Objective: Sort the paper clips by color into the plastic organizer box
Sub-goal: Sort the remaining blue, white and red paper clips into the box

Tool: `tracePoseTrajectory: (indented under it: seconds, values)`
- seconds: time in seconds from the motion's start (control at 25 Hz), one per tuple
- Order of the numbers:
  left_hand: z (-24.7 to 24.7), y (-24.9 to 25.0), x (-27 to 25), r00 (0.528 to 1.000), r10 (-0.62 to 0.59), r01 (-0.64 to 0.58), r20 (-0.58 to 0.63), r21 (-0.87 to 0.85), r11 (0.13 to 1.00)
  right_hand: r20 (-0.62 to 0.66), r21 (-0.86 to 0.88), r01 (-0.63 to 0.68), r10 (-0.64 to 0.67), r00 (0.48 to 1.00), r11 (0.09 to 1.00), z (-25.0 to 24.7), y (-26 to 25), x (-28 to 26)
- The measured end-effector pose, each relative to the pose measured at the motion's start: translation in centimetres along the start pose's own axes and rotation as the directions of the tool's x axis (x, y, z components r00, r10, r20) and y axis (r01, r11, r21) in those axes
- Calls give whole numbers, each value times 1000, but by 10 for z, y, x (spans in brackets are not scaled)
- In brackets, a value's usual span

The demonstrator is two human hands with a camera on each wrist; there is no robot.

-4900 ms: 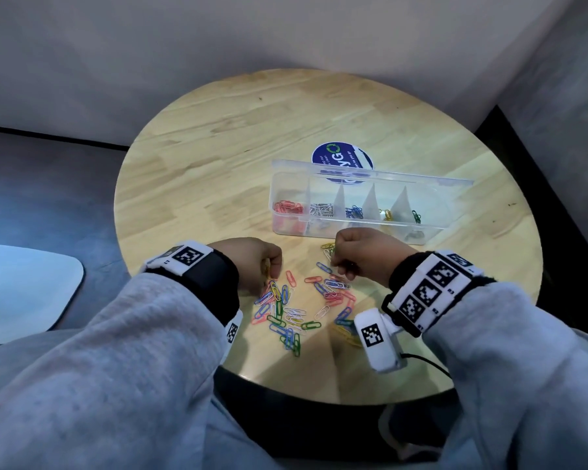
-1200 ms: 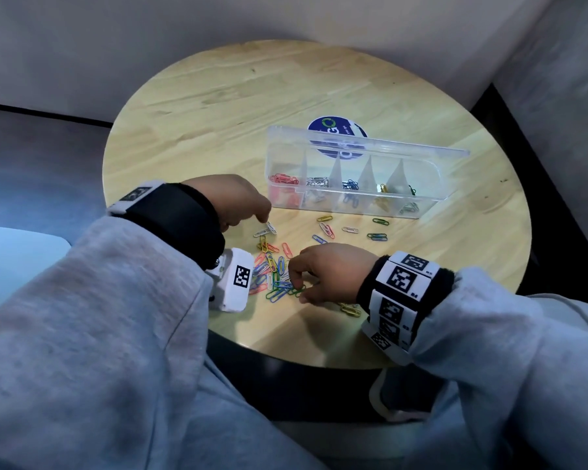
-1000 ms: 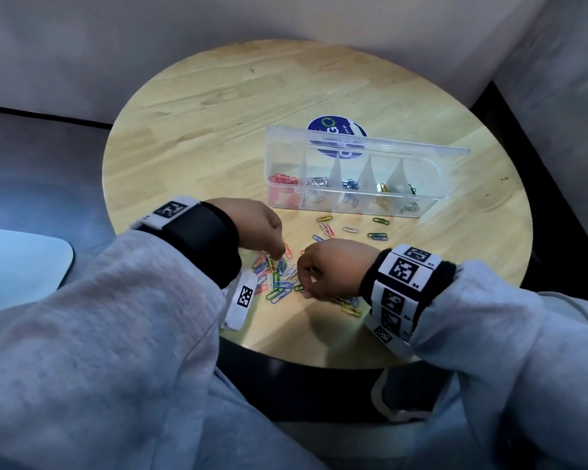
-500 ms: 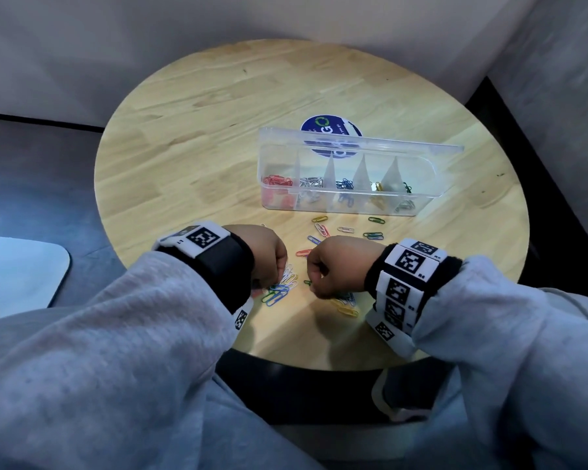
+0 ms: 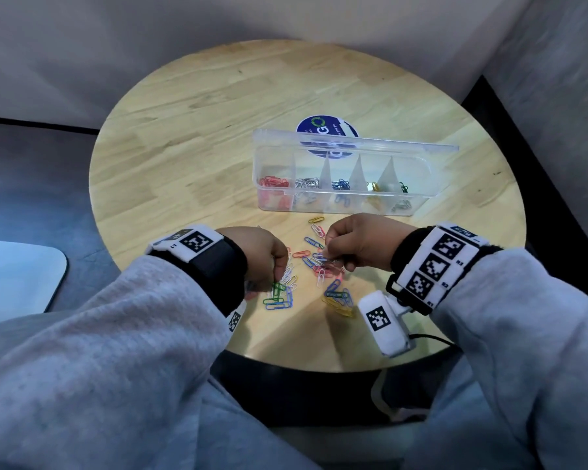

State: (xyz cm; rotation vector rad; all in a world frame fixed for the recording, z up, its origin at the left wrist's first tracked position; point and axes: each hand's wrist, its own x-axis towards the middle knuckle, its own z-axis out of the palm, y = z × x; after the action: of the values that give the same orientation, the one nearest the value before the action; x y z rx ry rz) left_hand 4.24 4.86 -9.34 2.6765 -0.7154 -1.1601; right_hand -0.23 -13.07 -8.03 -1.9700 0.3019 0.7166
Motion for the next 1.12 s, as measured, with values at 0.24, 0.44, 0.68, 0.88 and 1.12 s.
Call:
tracePoseTrajectory:
  seconds: [0.24, 0.44, 0.68, 0.88, 1.12]
  values:
    - [3, 4, -3, 998, 37, -34, -52, 55, 998, 56, 346, -24, 5, 998, 938, 4, 16, 8]
    - [2, 5, -2, 999, -1, 6, -53, 91, 996, 63, 382, -15, -10, 998, 924, 2, 16, 11]
    - [2, 4, -2, 999, 37, -34, -35, 94, 995, 59, 286, 0, -17, 998, 958, 7, 14, 9]
    - [-15, -2, -9, 996, 81, -85, -29, -202, 976, 65, 256, -53, 37, 997, 965, 14, 8, 8]
    - [-49, -19, -27, 961, -107, -157, -256, -818, 553, 67, 21, -108, 106, 992, 994, 20, 8, 12]
